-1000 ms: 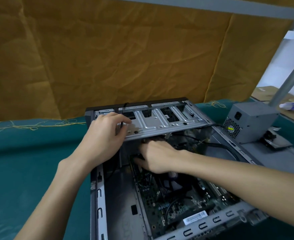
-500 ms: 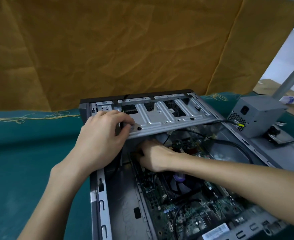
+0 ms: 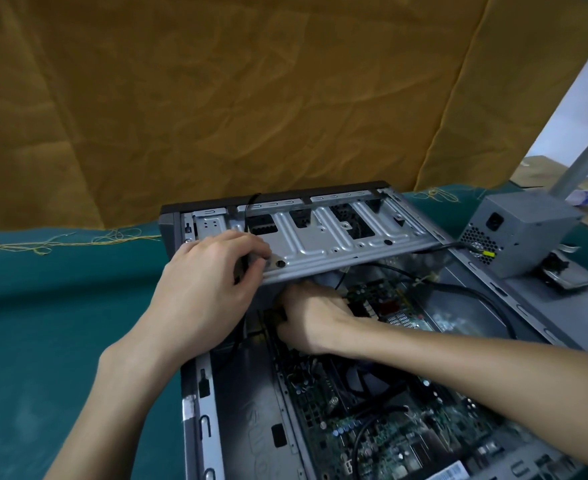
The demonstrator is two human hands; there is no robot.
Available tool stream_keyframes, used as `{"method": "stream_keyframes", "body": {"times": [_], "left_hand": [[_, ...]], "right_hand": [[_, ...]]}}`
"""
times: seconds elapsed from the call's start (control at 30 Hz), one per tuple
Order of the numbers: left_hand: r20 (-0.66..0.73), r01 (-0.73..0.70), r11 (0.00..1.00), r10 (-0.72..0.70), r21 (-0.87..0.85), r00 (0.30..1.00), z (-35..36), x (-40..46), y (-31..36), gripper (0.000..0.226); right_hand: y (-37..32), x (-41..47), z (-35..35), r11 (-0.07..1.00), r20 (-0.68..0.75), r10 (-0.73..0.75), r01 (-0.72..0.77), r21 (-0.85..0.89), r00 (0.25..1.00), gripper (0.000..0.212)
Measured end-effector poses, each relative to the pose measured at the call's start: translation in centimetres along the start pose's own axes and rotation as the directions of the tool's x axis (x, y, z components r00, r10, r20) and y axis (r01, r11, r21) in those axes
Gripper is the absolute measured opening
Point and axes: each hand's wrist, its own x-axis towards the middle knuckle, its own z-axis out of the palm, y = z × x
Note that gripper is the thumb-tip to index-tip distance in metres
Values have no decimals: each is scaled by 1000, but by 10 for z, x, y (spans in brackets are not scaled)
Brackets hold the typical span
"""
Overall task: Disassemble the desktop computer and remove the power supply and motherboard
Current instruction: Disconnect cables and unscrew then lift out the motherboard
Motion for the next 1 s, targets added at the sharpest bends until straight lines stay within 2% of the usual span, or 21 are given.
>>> {"method": "stream_keyframes", "body": {"times": [0.23,0.4,0.53,0.63,1.0], "left_hand": [[6,11,1000,-11,4,1000,-1,0,2,21],[14,9,1000,-9,12,1000,-1,0,3,21],[16,12,1000,-12,1,1000,-2,-1,2,21],[14,7,1000,-6,-3,1000,-2,-1,2,21],[18,12,1000,-12,0,1000,-1,0,2,20]], "right_hand": [[-1,4,-1,1000,18,20,-20,5,1000,14],[6,2,1,1000,15,-5,5,9,1000,23],[1,3,0,1000,18,-8,8,-7,1000,13],[5,1,-2,1000,25,-23,22,14,999,15],[4,1,2,1000,-27,30,-30,3,999,18]]}}
